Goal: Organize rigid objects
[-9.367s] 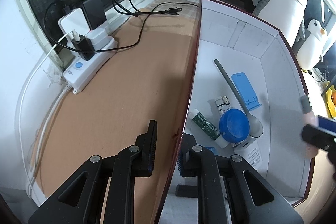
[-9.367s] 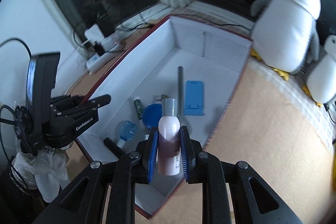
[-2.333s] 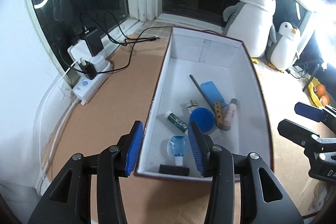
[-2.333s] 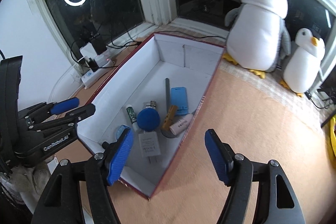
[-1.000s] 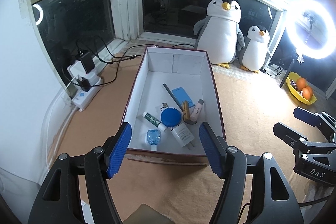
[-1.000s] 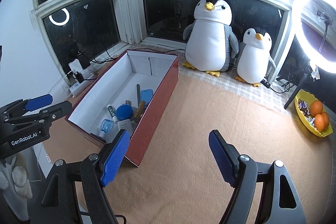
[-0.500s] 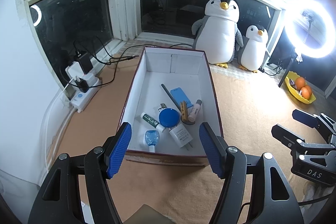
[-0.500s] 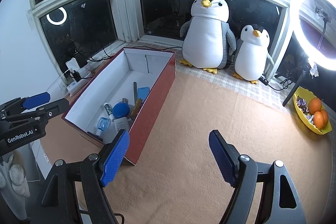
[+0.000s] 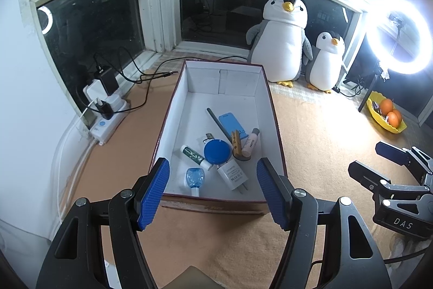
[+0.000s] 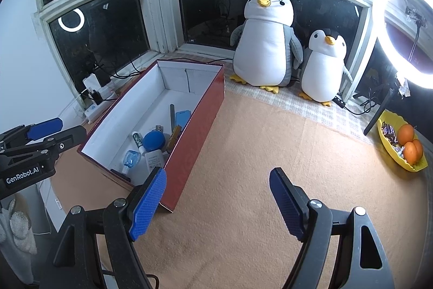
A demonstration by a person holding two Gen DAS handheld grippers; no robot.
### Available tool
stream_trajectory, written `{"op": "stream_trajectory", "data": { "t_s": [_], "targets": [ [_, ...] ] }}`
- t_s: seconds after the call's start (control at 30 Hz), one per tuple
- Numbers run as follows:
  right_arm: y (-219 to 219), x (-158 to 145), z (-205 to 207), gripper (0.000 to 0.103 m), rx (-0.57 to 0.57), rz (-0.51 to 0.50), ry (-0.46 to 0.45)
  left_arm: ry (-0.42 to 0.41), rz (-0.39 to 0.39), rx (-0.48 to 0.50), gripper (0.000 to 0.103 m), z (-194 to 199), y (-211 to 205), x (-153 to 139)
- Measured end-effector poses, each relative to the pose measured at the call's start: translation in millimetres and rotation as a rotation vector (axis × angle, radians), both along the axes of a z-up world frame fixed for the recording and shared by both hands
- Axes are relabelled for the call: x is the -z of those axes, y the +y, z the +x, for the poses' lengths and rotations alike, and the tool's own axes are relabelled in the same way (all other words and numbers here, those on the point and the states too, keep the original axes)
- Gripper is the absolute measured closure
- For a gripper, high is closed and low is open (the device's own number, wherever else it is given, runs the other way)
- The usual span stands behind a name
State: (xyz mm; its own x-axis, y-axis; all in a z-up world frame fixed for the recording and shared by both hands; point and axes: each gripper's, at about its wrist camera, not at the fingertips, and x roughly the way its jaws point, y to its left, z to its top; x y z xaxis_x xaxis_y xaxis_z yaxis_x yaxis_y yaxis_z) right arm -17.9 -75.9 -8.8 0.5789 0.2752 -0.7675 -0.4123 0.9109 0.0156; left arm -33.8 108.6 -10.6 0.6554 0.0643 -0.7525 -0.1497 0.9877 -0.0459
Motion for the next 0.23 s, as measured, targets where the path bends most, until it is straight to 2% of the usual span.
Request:
{"op": "stream_trajectory", "data": {
  "t_s": [0.23],
  "targets": [
    [0.2, 1.4, -0.2, 0.027, 0.004, -0.001, 0.002, 0.001, 0.0, -0.002, 0.035, 0.1, 0.6, 0.1]
  ]
}}
